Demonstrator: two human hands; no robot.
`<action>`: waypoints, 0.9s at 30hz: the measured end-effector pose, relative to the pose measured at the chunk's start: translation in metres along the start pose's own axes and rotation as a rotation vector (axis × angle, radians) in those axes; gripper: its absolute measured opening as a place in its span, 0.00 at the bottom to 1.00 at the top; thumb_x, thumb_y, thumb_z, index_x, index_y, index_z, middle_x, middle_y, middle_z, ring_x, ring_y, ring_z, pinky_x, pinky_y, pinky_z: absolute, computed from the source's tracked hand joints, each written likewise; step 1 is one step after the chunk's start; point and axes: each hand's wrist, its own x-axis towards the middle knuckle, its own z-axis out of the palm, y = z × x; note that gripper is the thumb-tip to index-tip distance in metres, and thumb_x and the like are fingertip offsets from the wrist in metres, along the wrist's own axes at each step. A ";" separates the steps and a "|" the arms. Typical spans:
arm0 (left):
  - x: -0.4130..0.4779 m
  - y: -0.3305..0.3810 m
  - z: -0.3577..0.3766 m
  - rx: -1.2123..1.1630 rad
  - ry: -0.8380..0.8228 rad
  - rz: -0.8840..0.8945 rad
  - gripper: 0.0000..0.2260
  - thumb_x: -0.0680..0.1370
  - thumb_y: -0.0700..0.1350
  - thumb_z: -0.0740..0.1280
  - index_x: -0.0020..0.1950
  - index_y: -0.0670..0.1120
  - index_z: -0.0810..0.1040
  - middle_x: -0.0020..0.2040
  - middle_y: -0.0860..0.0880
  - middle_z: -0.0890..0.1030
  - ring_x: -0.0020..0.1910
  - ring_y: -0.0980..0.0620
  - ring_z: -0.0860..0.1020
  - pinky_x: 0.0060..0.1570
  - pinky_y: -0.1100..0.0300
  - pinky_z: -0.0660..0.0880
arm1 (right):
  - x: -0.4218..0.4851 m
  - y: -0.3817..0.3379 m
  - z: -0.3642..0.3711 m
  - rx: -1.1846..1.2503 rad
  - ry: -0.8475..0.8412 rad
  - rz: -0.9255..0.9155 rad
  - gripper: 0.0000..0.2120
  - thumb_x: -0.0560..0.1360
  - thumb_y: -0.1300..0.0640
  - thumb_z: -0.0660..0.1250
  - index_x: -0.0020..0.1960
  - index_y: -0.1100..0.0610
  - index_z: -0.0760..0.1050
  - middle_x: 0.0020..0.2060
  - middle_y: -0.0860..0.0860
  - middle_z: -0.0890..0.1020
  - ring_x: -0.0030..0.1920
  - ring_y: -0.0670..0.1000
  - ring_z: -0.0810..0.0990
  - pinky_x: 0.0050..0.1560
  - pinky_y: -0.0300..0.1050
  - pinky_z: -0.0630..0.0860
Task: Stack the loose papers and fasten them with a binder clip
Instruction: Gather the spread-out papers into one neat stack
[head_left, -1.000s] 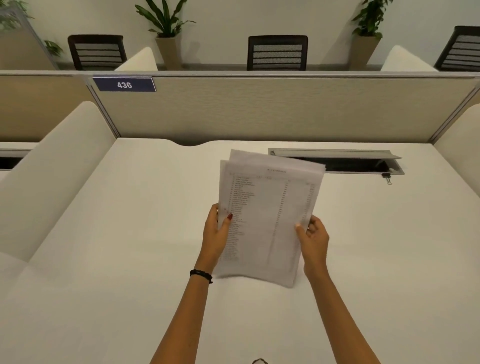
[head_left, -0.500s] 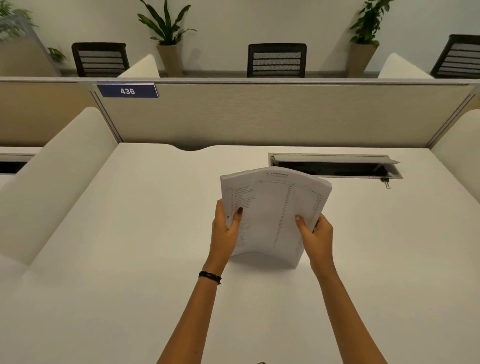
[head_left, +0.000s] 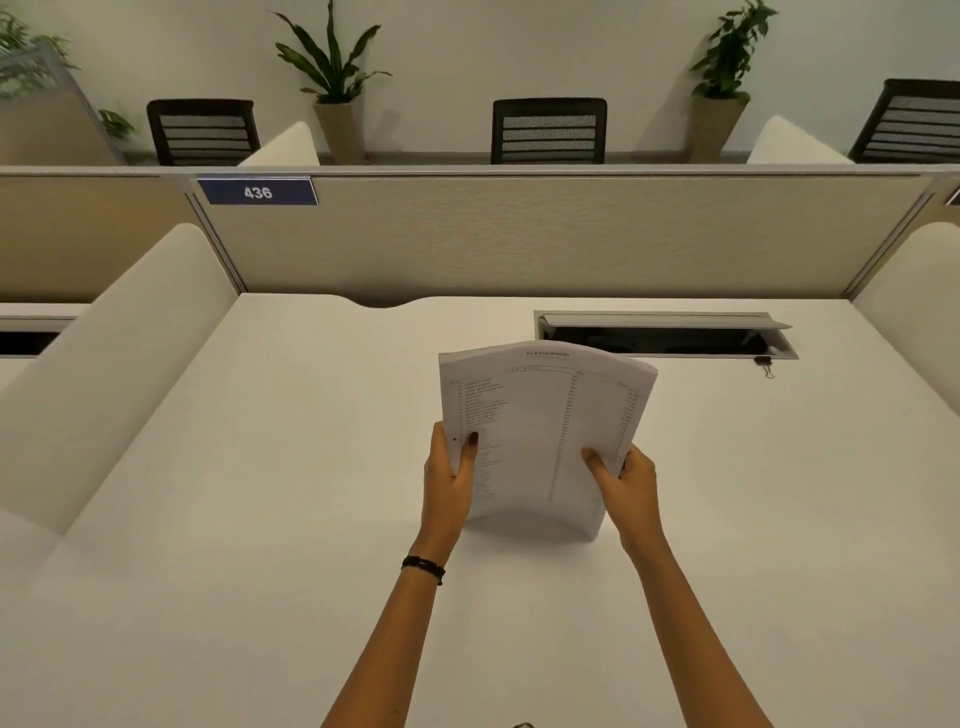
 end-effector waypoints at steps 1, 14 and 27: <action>-0.001 0.000 0.001 0.006 0.004 -0.001 0.10 0.80 0.43 0.58 0.55 0.58 0.65 0.54 0.63 0.73 0.52 0.62 0.75 0.43 0.72 0.76 | 0.000 0.000 0.000 0.005 0.005 0.003 0.05 0.74 0.59 0.66 0.50 0.57 0.75 0.46 0.53 0.81 0.47 0.55 0.79 0.46 0.45 0.78; 0.005 -0.007 -0.024 0.031 0.071 -0.015 0.06 0.78 0.46 0.63 0.54 0.48 0.72 0.50 0.52 0.79 0.47 0.53 0.80 0.42 0.61 0.80 | -0.013 -0.005 -0.004 0.052 -0.087 -0.014 0.08 0.73 0.58 0.68 0.52 0.52 0.76 0.49 0.49 0.82 0.47 0.50 0.82 0.45 0.46 0.82; 0.000 -0.069 -0.069 0.133 -0.036 -0.354 0.08 0.77 0.42 0.64 0.55 0.45 0.72 0.54 0.42 0.80 0.43 0.53 0.80 0.32 0.70 0.77 | -0.027 0.058 0.032 0.099 -0.200 0.310 0.14 0.71 0.60 0.70 0.57 0.57 0.76 0.52 0.57 0.83 0.48 0.56 0.83 0.50 0.57 0.80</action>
